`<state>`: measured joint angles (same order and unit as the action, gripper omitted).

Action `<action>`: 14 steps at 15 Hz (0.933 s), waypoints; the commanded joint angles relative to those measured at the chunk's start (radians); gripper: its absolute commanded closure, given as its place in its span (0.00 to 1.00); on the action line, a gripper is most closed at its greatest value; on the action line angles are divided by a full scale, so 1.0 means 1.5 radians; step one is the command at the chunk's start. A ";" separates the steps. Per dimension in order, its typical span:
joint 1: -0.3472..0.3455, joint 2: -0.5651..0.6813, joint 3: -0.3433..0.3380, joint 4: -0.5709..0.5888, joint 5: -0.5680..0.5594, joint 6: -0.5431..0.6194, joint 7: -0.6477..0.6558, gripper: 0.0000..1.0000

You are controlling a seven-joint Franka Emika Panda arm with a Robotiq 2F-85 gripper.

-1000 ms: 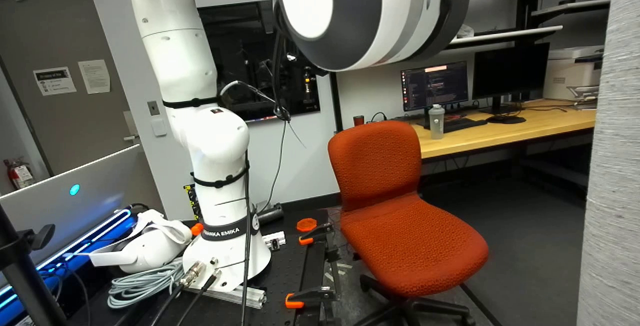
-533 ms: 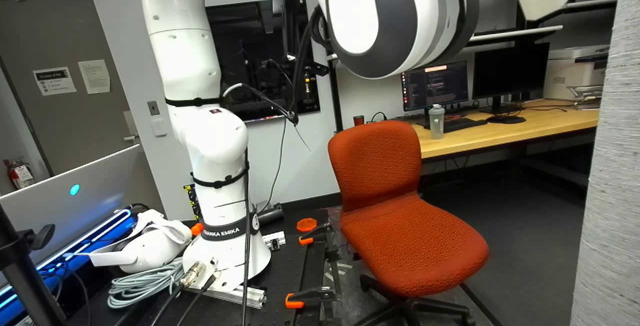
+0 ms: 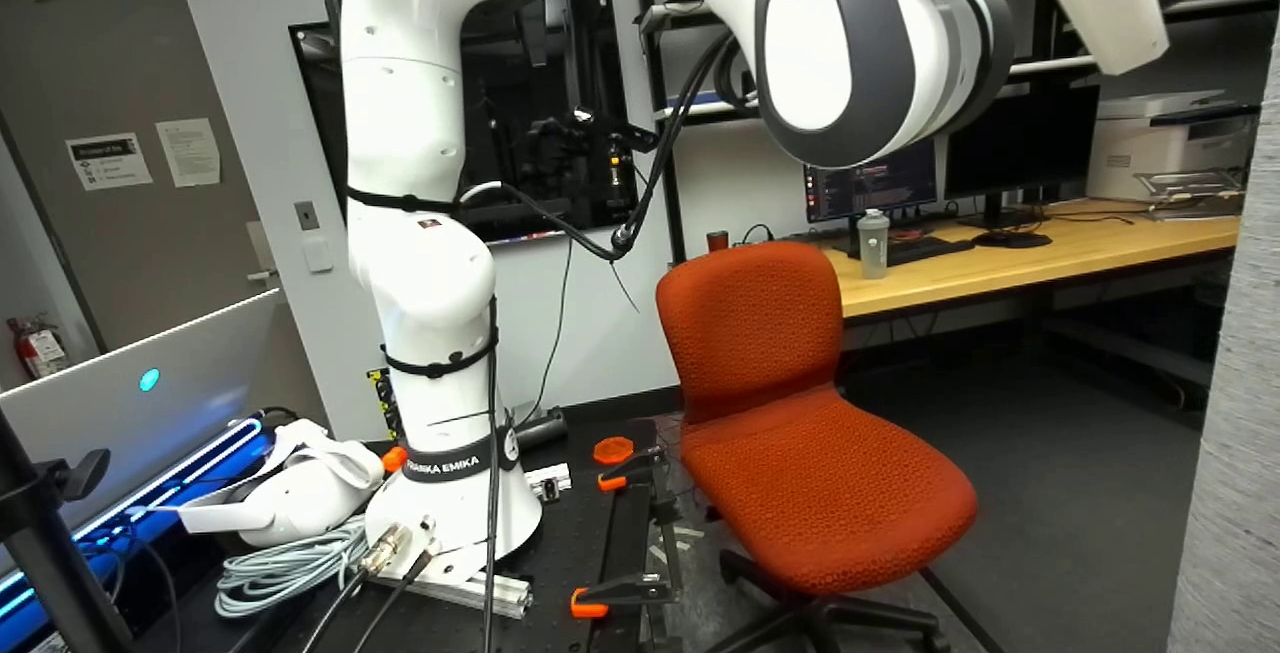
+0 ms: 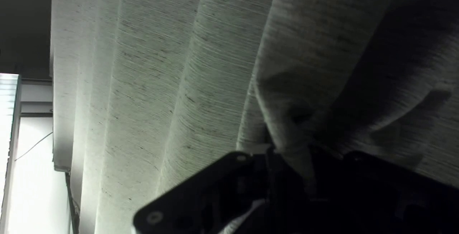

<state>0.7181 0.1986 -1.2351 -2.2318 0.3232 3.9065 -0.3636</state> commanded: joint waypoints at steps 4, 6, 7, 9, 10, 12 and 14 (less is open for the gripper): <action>-0.023 0.116 0.054 0.067 0.125 -0.051 0.056 0.99; -0.028 0.137 0.063 0.083 0.144 -0.058 0.060 0.99; -0.031 0.144 0.068 0.090 0.149 -0.060 0.061 0.99; -0.036 0.161 0.070 0.103 0.160 -0.066 0.058 0.99; -0.039 0.165 0.072 0.108 0.162 -0.068 0.058 0.99; -0.019 0.133 0.064 0.089 0.137 -0.041 0.044 0.95; -0.023 0.140 0.065 0.093 0.137 -0.041 0.048 0.95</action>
<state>0.6833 0.4092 -1.1381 -2.0925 0.5292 3.8453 -0.2914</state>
